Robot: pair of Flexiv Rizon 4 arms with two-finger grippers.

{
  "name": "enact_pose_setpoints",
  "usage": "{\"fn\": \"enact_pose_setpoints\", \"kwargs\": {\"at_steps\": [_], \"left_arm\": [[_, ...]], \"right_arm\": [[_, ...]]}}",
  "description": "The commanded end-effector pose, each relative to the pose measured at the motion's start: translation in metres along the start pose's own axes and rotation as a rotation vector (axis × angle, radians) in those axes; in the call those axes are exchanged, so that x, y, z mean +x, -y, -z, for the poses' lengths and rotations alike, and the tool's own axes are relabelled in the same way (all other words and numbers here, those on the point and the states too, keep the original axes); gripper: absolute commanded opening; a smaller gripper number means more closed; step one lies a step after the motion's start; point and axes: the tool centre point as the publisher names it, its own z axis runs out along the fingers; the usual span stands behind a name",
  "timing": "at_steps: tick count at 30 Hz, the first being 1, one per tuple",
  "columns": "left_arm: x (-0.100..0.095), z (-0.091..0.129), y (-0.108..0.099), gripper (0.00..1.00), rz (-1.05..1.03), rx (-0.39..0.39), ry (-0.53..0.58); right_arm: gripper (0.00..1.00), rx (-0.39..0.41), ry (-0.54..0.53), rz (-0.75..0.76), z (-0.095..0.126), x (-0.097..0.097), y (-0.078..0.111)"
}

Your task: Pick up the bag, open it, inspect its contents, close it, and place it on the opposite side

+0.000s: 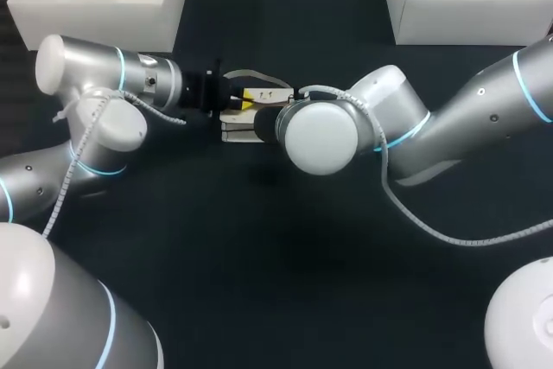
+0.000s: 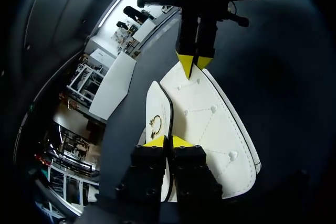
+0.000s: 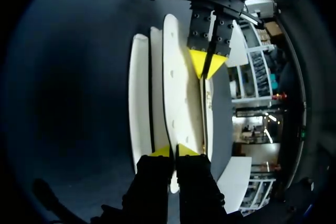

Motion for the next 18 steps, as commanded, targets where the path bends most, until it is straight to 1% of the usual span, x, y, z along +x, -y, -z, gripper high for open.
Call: {"fn": "enact_pose_setpoints", "kwargs": {"at_steps": [1, 7, 10, 12, 14, 18], "left_arm": [[-0.002, 0.002, 0.002, 0.24, 0.008, -0.007, 0.009], [-0.009, -0.002, 0.0, 0.25, 0.018, -0.016, 0.01], [-0.009, -0.007, -0.001, 0.23, 0.018, -0.021, 0.002], [-0.009, -0.009, 0.0, 0.16, 0.015, -0.018, -0.006], [-0.008, -0.012, 0.002, 0.0, 0.004, -0.014, -0.016], [-0.005, -0.015, 0.004, 0.0, -0.027, -0.019, -0.027]], "right_arm": [[0.0, -0.001, 0.003, 0.0, -0.001, 0.001, 0.0], [0.0, -0.001, 0.003, 0.0, -0.001, 0.001, 0.0], [0.0, -0.001, 0.003, 0.0, -0.001, 0.001, 0.0], [0.0, -0.001, 0.003, 0.0, -0.001, 0.001, 0.0], [0.0, -0.001, 0.003, 0.0, -0.001, 0.001, 0.0], [0.0, -0.001, 0.003, 0.0, -0.001, 0.001, 0.0]]}}
